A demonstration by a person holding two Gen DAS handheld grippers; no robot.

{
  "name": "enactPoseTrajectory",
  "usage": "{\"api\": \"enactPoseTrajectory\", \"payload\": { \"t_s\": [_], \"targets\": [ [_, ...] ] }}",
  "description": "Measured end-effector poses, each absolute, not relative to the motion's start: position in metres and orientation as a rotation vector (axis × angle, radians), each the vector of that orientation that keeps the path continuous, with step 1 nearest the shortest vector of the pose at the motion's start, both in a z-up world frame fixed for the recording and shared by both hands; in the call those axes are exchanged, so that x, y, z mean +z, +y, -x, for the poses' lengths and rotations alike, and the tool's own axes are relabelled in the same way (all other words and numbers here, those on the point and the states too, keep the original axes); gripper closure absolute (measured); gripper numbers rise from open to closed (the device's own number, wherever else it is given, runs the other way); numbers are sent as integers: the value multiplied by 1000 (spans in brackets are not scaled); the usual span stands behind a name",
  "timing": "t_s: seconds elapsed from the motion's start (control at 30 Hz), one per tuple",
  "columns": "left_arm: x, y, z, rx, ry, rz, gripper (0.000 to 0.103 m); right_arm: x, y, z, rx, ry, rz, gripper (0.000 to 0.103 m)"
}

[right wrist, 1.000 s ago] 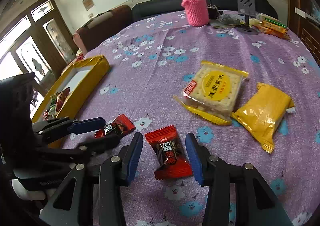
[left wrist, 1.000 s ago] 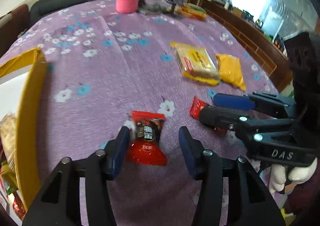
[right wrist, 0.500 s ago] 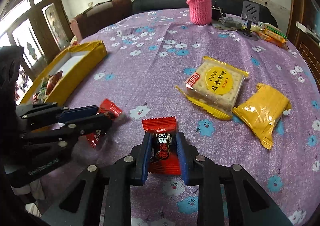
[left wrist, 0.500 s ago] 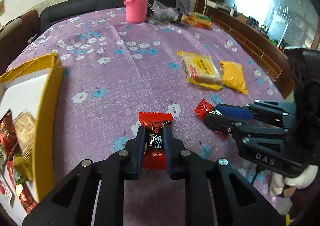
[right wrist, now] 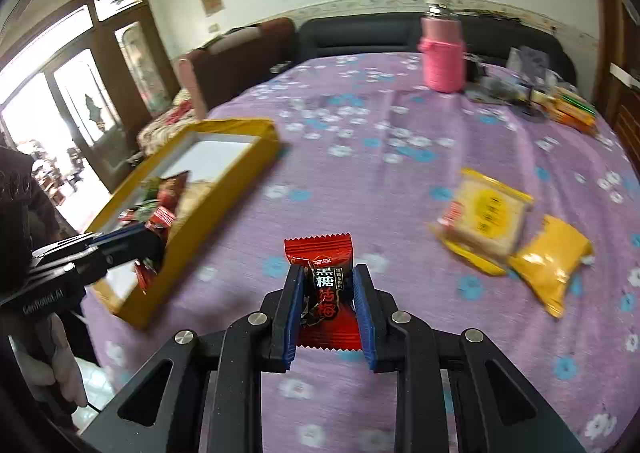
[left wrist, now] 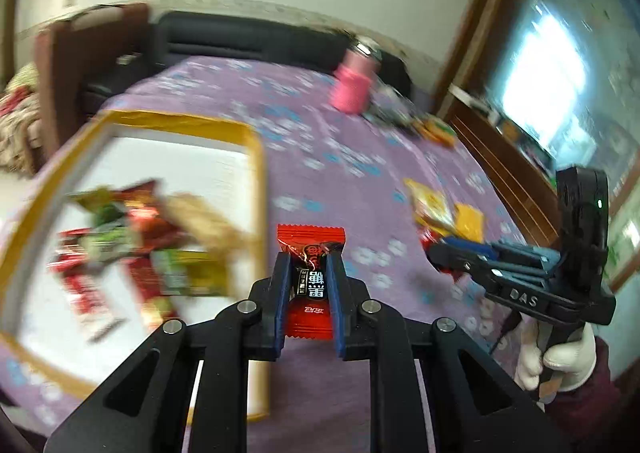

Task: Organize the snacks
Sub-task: 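Carry both red candies over the white tray and open both tools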

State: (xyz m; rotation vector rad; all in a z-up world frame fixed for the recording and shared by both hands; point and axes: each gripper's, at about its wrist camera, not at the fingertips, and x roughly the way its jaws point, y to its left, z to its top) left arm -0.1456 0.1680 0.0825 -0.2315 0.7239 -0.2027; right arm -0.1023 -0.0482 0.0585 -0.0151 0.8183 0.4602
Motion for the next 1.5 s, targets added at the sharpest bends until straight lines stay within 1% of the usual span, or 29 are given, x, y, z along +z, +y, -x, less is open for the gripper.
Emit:
{"api": "enactPoseTrajectory", "payload": {
  "t_s": [0.13,0.3,0.57,0.7,0.73,0.77,0.8,0.83,0.87,0.9,0.93,1.1,1.17,1.2,1.27,1.3,1.37,1.43,1.5],
  "targets": [
    [85,214,158,-100,687,274,88,66,-8,101,533,822,38,78],
    [74,254,164,-15,692,319,88,73,46,103,622,820,79,78],
    [47,284,159,28,742,363,88,64,121,88,692,860,150,83],
    [42,291,158,16,749,387,87,57,136,73,676,878,156,82],
    [43,292,158,11,746,388,85,62,130,69,666,867,127,80],
    [45,293,160,7,740,387,78,66,122,67,660,860,107,80],
    [47,293,161,5,731,385,67,68,114,64,648,855,98,77],
    [50,293,163,7,721,383,61,70,105,62,631,851,99,67],
    [52,293,164,9,710,386,52,69,95,61,603,849,114,62],
    [54,293,165,5,701,391,52,66,86,59,574,852,135,53],
    [56,292,166,-4,690,398,52,61,79,57,554,862,152,50],
    [65,278,171,-30,672,387,52,25,56,46,496,945,176,50],
    [68,273,175,-34,672,372,52,15,59,47,510,923,230,45],
    [69,272,176,-33,672,370,52,11,62,46,516,915,270,39],
    [71,271,179,-28,671,365,52,3,63,47,522,916,308,37],
    [72,271,179,-25,670,365,52,1,62,47,524,925,308,39],
    [72,271,180,-22,670,372,52,1,59,49,519,920,298,47],
    [72,269,179,-24,674,380,52,2,54,49,514,924,270,67],
    [71,266,179,-31,679,380,52,2,47,47,516,939,230,81]
  ]
}}
